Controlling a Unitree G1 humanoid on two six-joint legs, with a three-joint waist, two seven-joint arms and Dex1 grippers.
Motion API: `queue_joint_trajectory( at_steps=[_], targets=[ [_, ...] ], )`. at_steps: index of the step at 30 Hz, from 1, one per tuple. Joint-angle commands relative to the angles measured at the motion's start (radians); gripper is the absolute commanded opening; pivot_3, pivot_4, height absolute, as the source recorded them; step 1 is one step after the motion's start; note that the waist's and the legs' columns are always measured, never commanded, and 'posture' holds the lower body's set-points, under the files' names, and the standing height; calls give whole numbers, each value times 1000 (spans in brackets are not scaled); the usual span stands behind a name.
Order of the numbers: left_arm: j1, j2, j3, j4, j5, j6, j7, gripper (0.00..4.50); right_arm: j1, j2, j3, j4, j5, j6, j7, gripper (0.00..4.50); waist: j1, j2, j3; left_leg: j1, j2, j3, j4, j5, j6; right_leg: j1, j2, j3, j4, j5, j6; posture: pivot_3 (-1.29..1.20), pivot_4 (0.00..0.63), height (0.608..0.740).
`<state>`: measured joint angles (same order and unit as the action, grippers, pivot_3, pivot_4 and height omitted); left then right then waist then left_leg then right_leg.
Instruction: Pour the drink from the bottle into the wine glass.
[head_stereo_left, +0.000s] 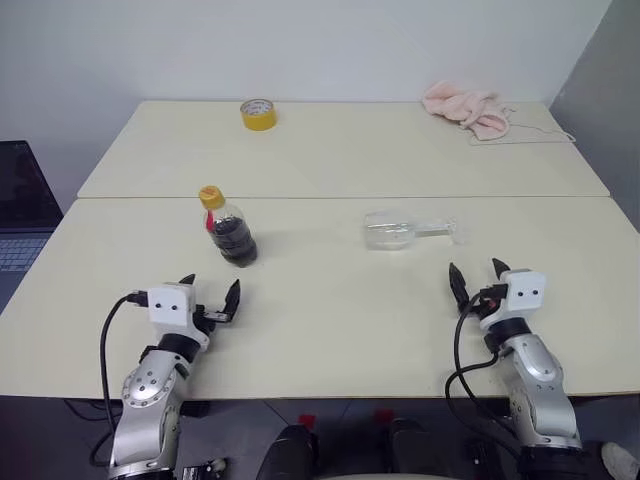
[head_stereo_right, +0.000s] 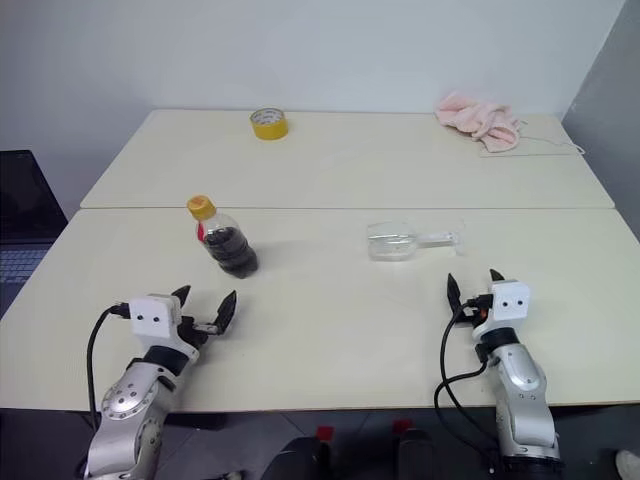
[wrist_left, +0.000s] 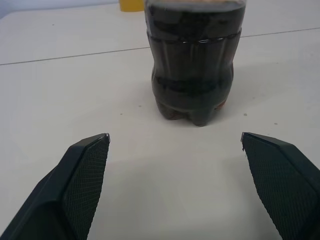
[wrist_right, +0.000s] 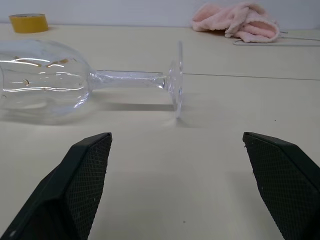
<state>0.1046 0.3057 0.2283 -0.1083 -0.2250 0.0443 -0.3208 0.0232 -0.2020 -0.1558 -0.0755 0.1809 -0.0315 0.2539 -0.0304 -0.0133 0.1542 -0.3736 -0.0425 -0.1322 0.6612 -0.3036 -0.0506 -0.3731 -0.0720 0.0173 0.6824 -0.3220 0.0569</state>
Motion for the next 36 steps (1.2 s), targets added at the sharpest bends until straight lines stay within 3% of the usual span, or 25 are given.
queue_joint_trajectory(
  at_steps=[1, 7, 12, 21, 27, 36],
  targets=[
    [-4, 0, -14, -39, 19, -34, -2, 4467, 2, -4, -2, -47, 16, -6, 9, 4500, 0, 0, 0, 0, 0, 0, 0, 0, 0, 0, 0, 0, 0, 0, 0, 0, 150, 740],
    [3, 12, -33, -53, 52, -26, 9, 4467, 8, -3, 8, -57, 15, -4, 22, 4500, 0, 0, 0, 0, 0, 0, 0, 0, 0, 0, 0, 0, 0, 0, 0, 0, 150, 740],
    [19, 16, -11, -84, -30, -9, -58, 4467, 29, -17, 30, -73, 8, -8, 54, 4500, 0, 0, 0, 0, 0, 0, 0, 0, 0, 0, 0, 0, 0, 0, 0, 0, 150, 740],
    [12, 10, 22, -82, -42, -54, -53, 4467, 46, -48, 72, -103, 15, -4, 130, 4500, 1, 0, 0, 0, 0, 0, 0, 0, 0, 0, 0, 0, 0, 0, 0, 0, 150, 740],
    [14, 2, 22, -103, -64, -33, -47, 4467, 83, -102, 152, -175, 65, 48, 268, 4500, 1, 0, 0, 0, 0, 0, 0, 0, 0, 0, 0, 0, 0, 0, 0, 0, 150, 740],
    [-72, 33, 38, -78, -67, 32, -18, 4467, 53, -168, 194, -271, 124, 152, 354, 4500, 2, 0, 0, 0, 0, -1, 0, 0, 0, 1, 0, -1, -1, 0, 0, 0, 150, 740]
  ],
)
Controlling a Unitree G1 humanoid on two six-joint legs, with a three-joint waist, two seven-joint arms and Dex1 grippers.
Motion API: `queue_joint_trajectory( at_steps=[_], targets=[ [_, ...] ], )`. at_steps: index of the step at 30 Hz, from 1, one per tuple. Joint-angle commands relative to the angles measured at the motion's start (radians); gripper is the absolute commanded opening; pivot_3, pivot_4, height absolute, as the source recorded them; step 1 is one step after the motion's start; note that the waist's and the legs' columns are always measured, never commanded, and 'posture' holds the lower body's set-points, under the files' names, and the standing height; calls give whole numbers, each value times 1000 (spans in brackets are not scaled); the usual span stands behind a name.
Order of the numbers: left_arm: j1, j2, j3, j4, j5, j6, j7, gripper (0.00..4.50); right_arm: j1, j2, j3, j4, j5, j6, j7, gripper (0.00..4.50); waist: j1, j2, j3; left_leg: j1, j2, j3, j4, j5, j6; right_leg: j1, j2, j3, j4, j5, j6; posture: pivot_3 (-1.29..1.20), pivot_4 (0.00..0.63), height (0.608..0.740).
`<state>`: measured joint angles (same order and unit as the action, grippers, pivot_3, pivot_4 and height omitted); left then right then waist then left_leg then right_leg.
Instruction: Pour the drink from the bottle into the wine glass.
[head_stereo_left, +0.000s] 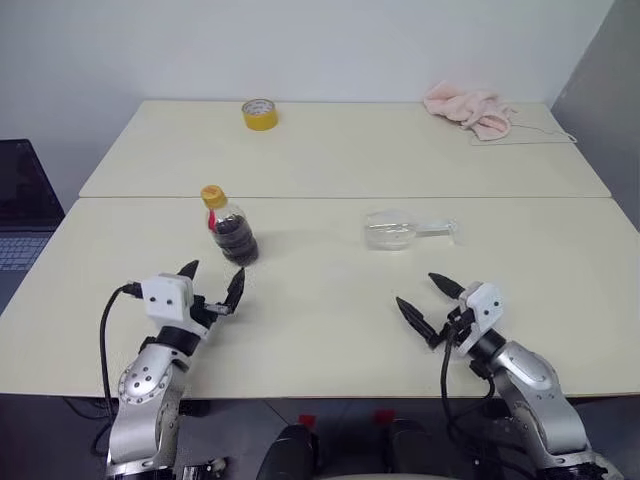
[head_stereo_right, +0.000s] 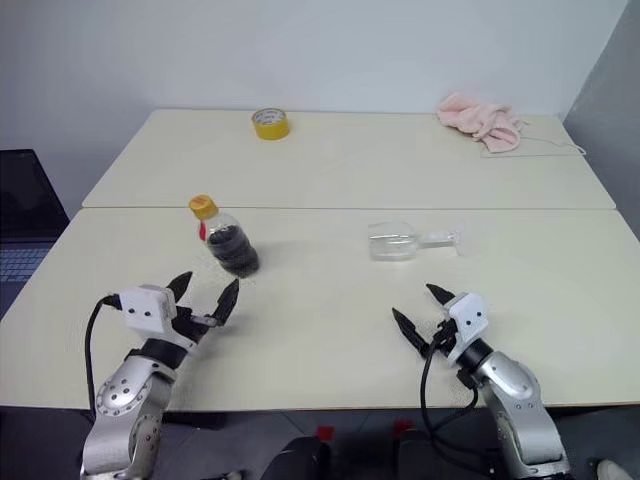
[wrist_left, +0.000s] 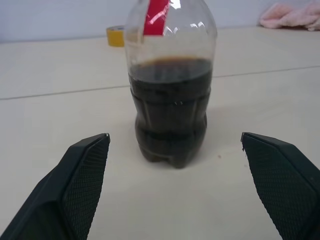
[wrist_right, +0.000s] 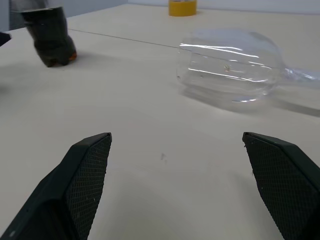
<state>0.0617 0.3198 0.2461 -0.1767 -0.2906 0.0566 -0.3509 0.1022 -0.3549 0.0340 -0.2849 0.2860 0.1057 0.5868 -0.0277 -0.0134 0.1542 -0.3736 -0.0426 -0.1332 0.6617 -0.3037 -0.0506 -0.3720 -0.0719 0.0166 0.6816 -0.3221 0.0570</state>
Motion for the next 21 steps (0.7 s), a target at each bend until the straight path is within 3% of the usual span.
queue_joint_trajectory(
  at_steps=[1, 21],
  targets=[
    [-37, 25, 19, -6, -5, 30, 8, 4467, -34, -19, 3, -65, 21, 22, 21, 4500, -1, 0, 0, 0, 0, 0, 0, 0, 0, 0, 0, 0, 0, 0, 0, 0, 150, 740],
    [-253, 48, -38, 323, 54, -53, -78, 4467, -151, -10, 1, -80, 36, 88, 4, 4500, -1, 0, 0, 0, 0, 0, 0, 0, 0, -1, 0, -1, 0, 0, 0, 0, 150, 740]
  ],
)
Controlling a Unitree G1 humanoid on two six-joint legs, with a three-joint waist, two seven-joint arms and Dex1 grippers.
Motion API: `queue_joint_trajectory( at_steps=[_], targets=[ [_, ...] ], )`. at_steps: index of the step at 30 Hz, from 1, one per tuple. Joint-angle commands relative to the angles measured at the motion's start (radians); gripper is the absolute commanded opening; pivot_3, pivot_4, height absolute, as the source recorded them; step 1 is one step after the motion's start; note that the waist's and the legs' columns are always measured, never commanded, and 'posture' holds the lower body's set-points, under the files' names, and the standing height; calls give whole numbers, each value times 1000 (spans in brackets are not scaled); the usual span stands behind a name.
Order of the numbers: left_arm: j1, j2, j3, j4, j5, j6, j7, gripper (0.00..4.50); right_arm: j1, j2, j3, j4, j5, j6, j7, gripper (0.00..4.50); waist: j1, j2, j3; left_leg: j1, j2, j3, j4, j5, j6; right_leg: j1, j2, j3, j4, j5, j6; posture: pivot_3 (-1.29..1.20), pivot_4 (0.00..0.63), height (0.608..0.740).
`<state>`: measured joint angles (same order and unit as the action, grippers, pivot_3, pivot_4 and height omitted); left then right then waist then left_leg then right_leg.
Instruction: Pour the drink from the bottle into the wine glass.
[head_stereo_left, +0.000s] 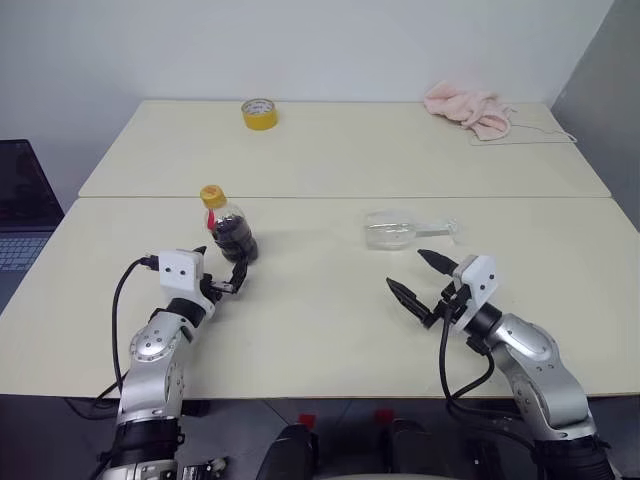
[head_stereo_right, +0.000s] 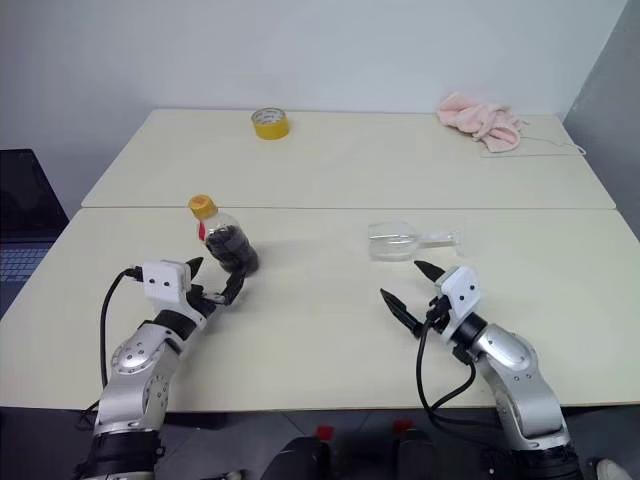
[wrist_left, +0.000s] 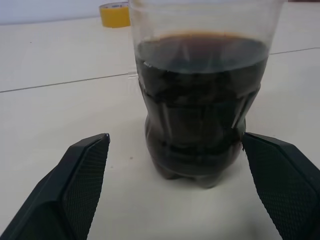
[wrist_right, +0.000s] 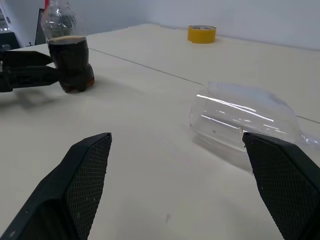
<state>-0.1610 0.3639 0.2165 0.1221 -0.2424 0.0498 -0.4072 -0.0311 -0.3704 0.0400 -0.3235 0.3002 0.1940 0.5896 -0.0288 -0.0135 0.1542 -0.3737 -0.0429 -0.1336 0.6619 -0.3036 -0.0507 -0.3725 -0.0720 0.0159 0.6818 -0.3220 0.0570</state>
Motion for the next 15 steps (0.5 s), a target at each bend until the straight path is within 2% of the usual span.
queue_joint_trajectory(
  at_steps=[1, 9, 15],
  targets=[
    [-41, 4, -11, 42, 10, -57, -24, 4467, -20, 7, -4, -42, 21, 1, 0, 4500, 0, 0, 0, 0, 0, 0, 0, 0, 0, 0, 0, 0, 0, 0, 0, 0, 150, 740],
    [-124, 3, -12, 151, 17, -98, -20, 4467, -29, 14, -4, -39, 15, 2, -3, 4500, -1, 0, 0, 0, 0, 0, 0, 0, 0, 0, 0, 0, 0, 0, 0, 0, 150, 740],
    [-152, 14, -38, 171, 74, -137, -7, 4467, -34, 21, -3, -39, 9, 1, -8, 4500, -1, 0, 0, 0, 0, 0, 0, 0, 0, 0, 0, 0, 0, 0, 0, 0, 150, 740]
  ],
)
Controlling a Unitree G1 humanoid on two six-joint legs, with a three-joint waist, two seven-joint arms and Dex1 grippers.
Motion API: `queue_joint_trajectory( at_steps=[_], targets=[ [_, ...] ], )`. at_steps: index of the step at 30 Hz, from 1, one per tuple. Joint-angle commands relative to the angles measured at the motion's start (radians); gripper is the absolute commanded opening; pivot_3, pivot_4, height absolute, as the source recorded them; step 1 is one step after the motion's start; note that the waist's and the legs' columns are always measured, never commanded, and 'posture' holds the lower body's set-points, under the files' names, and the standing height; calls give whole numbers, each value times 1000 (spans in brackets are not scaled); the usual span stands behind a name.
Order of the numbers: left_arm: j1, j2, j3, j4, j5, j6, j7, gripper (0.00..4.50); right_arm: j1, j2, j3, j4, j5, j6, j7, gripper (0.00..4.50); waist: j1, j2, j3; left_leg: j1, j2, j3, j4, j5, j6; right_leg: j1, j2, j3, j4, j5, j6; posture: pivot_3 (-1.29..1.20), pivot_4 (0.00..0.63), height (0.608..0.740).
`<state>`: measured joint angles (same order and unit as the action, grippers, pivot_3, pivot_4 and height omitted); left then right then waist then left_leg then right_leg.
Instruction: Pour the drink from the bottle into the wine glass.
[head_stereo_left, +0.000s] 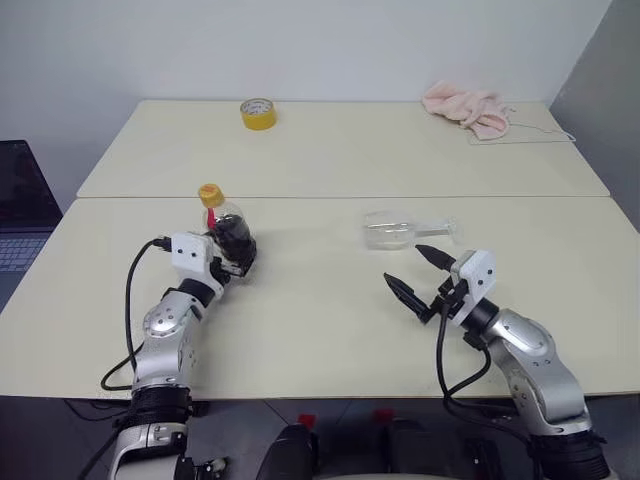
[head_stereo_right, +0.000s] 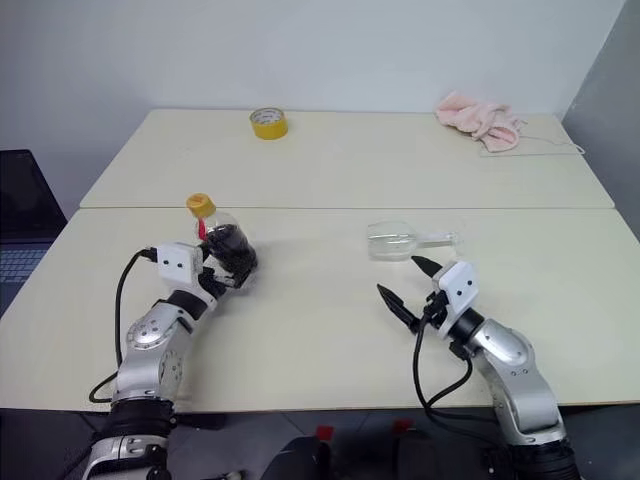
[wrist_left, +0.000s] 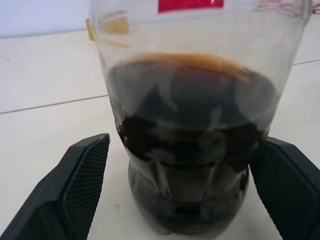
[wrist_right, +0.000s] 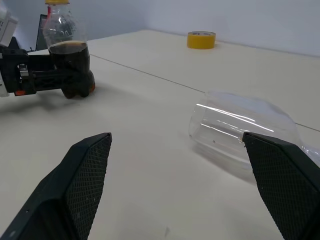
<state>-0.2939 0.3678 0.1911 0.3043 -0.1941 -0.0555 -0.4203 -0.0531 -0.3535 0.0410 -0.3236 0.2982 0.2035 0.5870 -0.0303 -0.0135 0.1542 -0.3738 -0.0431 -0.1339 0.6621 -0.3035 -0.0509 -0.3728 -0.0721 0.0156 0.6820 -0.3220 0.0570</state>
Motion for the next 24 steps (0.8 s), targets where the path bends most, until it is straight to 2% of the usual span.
queue_joint_trajectory(
  at_steps=[1, 16, 17, 18, 22, 24],
  targets=[
    [-25, 8, -15, -9, 25, -27, 5, 4467, -12, 5, -4, -38, 9, -10, -6, 4500, 0, 0, 0, 0, 0, 0, 0, 0, 0, 0, 0, 0, 0, 0, 0, 0, 150, 740],
    [-91, -18, -15, 8, -34, 38, -33, 4467, -19, 11, -3, -34, -6, -22, -17, 4500, -1, 0, 0, 0, 0, 0, 0, 0, 0, 0, 0, 0, 0, 0, 0, 0, 150, 740],
    [-86, -22, -12, -3, -44, 50, -36, 4094, -20, 11, -3, -33, -7, -23, -18, 4500, 0, 0, 0, 0, 0, 0, 0, 0, 0, 0, 0, 0, 0, 0, 0, 0, 150, 740],
    [-79, -25, -10, -14, -51, 60, -38, 3985, -21, 11, -4, -33, -8, -24, -19, 4500, -1, 0, 0, 0, 0, 0, 0, 0, 0, 0, 0, 0, 0, 0, 0, 0, 150, 740],
    [-43, -25, -13, -75, -67, 107, -42, 2867, -27, 9, -5, -34, -7, -26, -23, 4500, -1, 0, 0, 0, 0, 0, 0, 0, 0, 0, 0, 0, 0, 0, 0, 0, 150, 740],
    [-30, -24, -13, -98, -68, 123, -37, 2486, -33, 9, -5, -33, -6, -25, -25, 4500, -1, 0, 0, 0, 0, 0, 0, 0, 0, 0, 0, 0, 0, 0, 0, 0, 150, 740]
  ],
)
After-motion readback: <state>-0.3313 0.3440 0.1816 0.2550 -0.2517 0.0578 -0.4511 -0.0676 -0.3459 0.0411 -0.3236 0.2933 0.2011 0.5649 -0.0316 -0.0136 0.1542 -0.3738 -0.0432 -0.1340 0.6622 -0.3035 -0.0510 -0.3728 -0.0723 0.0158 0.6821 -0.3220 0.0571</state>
